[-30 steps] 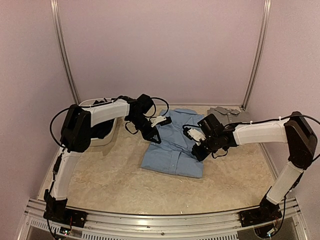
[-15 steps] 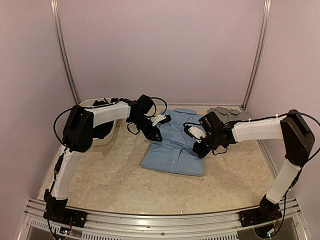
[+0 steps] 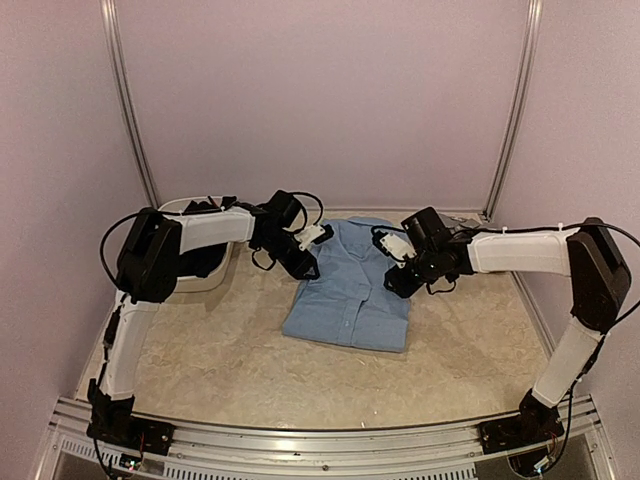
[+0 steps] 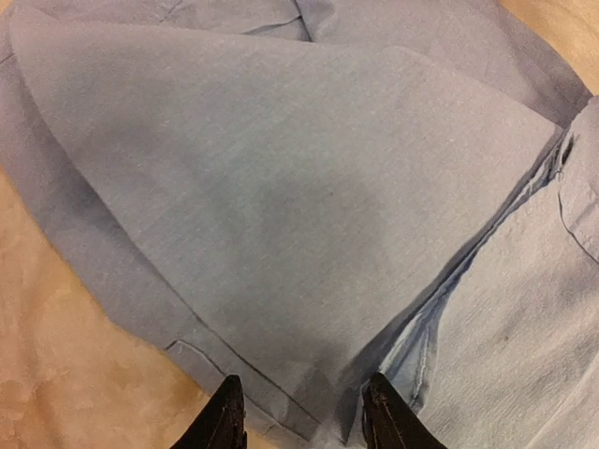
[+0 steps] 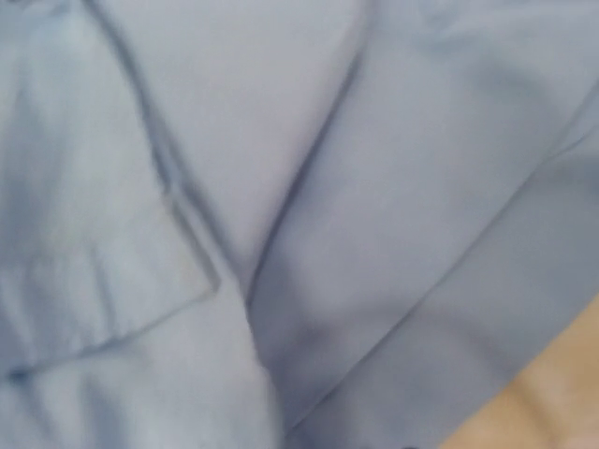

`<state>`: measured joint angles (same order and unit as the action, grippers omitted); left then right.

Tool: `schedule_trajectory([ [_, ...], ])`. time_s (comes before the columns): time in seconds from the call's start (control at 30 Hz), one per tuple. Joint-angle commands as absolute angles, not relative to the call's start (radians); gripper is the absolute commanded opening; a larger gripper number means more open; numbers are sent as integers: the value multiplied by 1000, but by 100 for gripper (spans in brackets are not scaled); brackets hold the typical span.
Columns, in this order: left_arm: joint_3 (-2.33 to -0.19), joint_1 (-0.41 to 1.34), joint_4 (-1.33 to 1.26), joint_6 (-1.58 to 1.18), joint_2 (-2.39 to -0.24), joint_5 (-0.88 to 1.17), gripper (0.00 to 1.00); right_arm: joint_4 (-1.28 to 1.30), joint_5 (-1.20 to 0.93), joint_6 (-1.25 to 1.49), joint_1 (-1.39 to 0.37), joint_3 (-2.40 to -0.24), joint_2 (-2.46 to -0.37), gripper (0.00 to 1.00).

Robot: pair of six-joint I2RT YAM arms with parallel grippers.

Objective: Fold and stack the long sleeve shirts
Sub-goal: Fold the rectangle-folded shirt at the center of the board, then smooth out the 2/3-rectangle-folded shirt at the center of the board.

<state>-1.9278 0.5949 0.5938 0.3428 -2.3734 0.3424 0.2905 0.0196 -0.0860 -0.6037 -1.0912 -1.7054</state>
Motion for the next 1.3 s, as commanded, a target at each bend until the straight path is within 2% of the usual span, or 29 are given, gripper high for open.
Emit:
schedule_trajectory([
  [0.0,-1876,580,499,275,-2276,208,41,319,147,-72,-585,-1155,-1705,43],
  [0.13,-1795,580,415,214,-2216,158,41,332,170,-49,-586,-1154,-1666,47],
  [0.27,-1627,593,287,167,-2093,190,43,305,-34,-42,-590,-1060,-1566,51],
  [0.3,-1575,603,255,168,-2050,207,57,296,-88,-30,-594,-1031,-1537,52],
  [0.37,-1483,634,207,178,-1965,239,75,274,-170,-4,-600,-971,-1490,52],
  [0.47,-1380,698,170,211,-1885,265,80,284,-212,80,-603,-920,-1467,48],
  [0.53,-1358,729,180,205,-1879,258,80,293,-174,147,-604,-900,-1466,47],
  [0.77,-1425,741,218,114,-2003,260,77,285,-47,351,-596,-890,-1528,55],
  [1.03,-1400,790,205,115,-2063,218,70,268,-11,358,-575,-934,-1654,56],
  [1.13,-1360,805,191,113,-2069,195,69,266,7,343,-575,-949,-1682,55],
  [1.27,-1324,817,182,108,-2072,167,68,257,14,324,-571,-960,-1705,47],
])
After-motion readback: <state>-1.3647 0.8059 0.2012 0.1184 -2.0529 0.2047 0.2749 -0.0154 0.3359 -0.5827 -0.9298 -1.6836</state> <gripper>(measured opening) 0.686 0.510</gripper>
